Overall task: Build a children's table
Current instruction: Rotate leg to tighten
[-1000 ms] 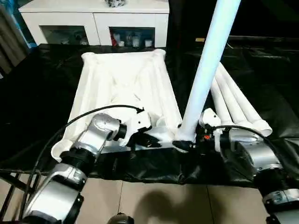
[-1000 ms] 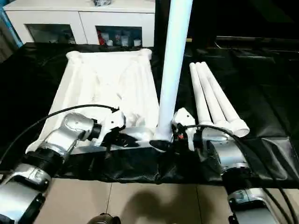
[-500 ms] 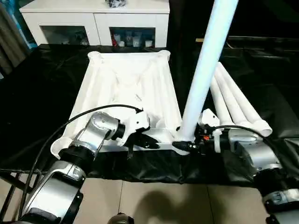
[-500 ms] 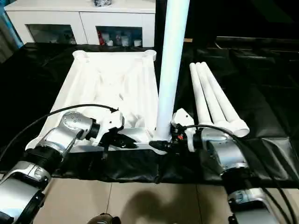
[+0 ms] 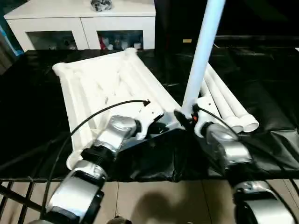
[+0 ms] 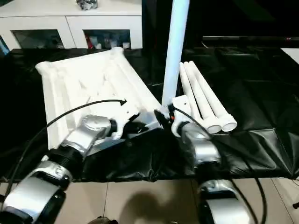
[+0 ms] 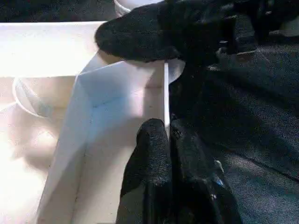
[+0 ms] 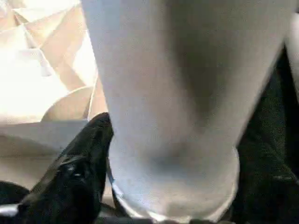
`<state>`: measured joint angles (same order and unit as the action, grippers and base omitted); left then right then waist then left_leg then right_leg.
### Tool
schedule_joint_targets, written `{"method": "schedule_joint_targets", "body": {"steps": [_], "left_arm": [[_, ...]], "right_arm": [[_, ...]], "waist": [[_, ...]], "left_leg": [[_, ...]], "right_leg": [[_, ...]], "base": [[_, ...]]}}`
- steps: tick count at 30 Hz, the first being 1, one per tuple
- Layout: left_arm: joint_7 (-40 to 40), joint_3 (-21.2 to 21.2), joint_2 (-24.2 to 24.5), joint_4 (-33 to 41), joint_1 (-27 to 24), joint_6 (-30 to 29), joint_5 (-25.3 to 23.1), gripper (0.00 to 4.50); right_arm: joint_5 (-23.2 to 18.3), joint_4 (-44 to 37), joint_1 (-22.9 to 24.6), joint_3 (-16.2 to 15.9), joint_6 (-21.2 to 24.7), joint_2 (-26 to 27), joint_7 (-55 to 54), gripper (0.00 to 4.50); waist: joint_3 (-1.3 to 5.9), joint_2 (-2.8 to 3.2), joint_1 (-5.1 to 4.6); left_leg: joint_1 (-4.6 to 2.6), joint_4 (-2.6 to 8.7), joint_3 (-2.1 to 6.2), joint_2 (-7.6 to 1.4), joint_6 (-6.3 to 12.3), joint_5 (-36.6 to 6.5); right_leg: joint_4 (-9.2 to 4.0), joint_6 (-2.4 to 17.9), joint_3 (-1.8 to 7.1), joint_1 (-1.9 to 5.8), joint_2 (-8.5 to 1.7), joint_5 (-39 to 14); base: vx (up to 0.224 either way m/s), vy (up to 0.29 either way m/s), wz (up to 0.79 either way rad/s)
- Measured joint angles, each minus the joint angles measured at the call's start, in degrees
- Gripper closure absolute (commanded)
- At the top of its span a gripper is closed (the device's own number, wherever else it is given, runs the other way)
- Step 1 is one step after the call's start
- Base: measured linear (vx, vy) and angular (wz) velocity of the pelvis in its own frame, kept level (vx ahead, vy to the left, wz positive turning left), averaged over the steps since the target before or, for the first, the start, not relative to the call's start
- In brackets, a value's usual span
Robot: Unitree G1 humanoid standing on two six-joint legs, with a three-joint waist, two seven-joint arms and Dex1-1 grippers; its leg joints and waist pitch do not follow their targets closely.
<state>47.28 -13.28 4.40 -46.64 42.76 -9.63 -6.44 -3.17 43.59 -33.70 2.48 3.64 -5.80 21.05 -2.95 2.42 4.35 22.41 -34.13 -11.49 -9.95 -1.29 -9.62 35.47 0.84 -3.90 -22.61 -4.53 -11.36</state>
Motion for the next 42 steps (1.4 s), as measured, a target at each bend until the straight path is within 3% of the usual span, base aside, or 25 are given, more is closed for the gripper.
{"method": "schedule_joint_targets", "body": {"steps": [1, 5, 18, 23, 33, 42], "left_arm": [[0.2, -0.04, 0.01, 0.41, -0.21, 0.02, 0.0, 4.5], [2.35, -0.05, 0.94, 1.43, -0.84, 1.17, 0.01, 4.5], [18.34, -1.1, 6.73, 2.87, -2.76, 6.09, 2.34, 4.5], [23.87, -1.37, 8.8, 2.36, -2.78, 7.78, 2.6, 4.5], [28.93, -2.14, 10.68, 2.03, -2.77, 9.64, 2.8, 4.5], [25.96, -1.2, 10.38, 1.25, -2.68, 9.0, 2.67, 4.5]], "right_arm": [[0.04, 0.01, 0.0, 0.0, -0.18, -0.04, 0.16, 0.73], [0.04, -0.24, 0.22, -0.69, -1.11, -1.48, 5.33, 0.52], [-3.66, -8.63, 5.29, -6.35, 0.83, -12.23, 35.59, 0.52], [-3.95, -10.88, 5.93, -8.71, 1.78, -14.71, 43.12, 0.78], [-4.01, -12.18, 6.0, -10.08, 3.5, -15.65, 48.24, 1.65], [-3.84, -13.74, 7.13, -8.48, 5.7, -13.24, 42.39, 1.73]], "waist": [[0.0, 0.0, 0.03], [0.0, 0.01, 0.09], [-0.04, 0.11, 1.49], [-0.04, 0.1, 2.21], [-0.03, 0.08, 2.42], [-0.02, 0.06, 2.15]], "left_leg": [[0.03, 0.04, 0.0, 0.01, 0.0, 0.0], [0.12, 0.15, -0.02, 0.02, 0.03, -0.02], [0.28, 0.15, -0.02, -0.01, 0.04, 0.0], [0.39, 0.14, -0.02, -0.02, 0.05, 0.0], [0.48, 0.02, 0.0, -0.03, 0.06, 0.0], [0.41, -0.09, 0.01, -0.06, 0.04, 0.02]], "right_leg": [[-0.09, 0.0, 0.0, 0.0, 0.0, 0.02], [-0.21, 0.01, -0.03, -0.06, 0.0, 0.03], [-0.23, 0.0, -0.06, -0.15, 0.02, 0.03], [-0.22, 0.0, -0.08, -0.22, 0.02, 0.03], [-0.21, 0.0, -0.07, -0.21, 0.02, 0.03], [-0.07, 0.01, -0.07, -0.19, 0.02, 0.05]], "base": [[0.0, 0.0, 0.0], [0.0, 0.0, 0.0], [0.0, 0.0, 0.0], [0.0, 0.0, 0.0], [0.0, 0.0, 0.0], [0.0, 0.0, 0.0]]}}
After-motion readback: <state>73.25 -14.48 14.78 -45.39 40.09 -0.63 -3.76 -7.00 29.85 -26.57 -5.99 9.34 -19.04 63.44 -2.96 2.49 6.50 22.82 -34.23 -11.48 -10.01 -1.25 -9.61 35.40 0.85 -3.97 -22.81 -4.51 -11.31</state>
